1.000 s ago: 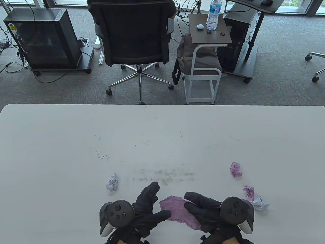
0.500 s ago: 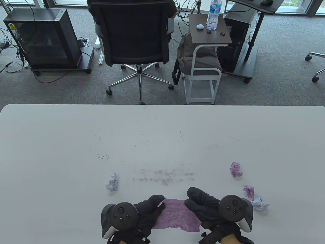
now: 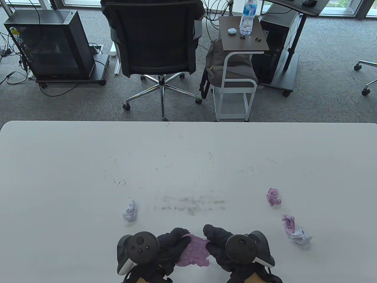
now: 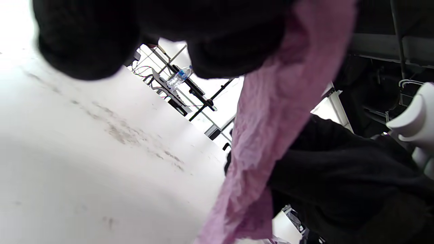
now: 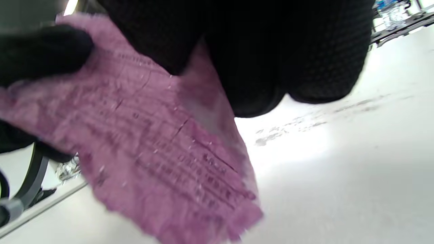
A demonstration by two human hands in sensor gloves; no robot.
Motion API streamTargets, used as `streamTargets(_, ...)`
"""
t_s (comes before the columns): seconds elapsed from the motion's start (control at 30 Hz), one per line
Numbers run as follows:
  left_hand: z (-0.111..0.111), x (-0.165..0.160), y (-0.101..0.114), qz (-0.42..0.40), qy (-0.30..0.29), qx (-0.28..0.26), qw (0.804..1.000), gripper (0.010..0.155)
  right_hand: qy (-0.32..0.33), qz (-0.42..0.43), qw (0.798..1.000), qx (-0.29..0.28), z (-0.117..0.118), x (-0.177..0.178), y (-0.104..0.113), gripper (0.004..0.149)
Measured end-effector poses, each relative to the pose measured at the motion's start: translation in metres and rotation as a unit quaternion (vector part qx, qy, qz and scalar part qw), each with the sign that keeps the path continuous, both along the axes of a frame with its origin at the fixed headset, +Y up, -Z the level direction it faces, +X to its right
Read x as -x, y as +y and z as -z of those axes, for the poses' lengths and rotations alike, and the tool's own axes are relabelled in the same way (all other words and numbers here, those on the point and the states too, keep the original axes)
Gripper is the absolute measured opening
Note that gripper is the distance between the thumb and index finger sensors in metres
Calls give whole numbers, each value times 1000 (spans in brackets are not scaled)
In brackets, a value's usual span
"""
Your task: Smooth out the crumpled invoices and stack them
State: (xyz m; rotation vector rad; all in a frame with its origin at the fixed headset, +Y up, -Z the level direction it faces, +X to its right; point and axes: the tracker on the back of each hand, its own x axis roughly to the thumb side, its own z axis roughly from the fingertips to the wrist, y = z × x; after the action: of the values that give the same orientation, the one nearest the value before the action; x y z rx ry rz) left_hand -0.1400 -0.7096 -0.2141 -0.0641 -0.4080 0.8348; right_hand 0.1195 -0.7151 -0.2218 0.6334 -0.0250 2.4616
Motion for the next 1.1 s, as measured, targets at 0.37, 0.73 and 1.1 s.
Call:
streamTargets(0.37, 8, -15, -38, 164, -8, 71, 984, 59, -18, -96, 994, 48, 8, -21, -18, 42)
streamTargets(0.73, 4, -57, -22, 388, -152, 50, 908, 62, 16, -188, 981, 34, 4, 2, -37, 43)
streamTargets(1.1, 13, -50, -71, 419, -163, 163, 878, 76, 26, -207, 978, 12, 4, 11, -39, 43)
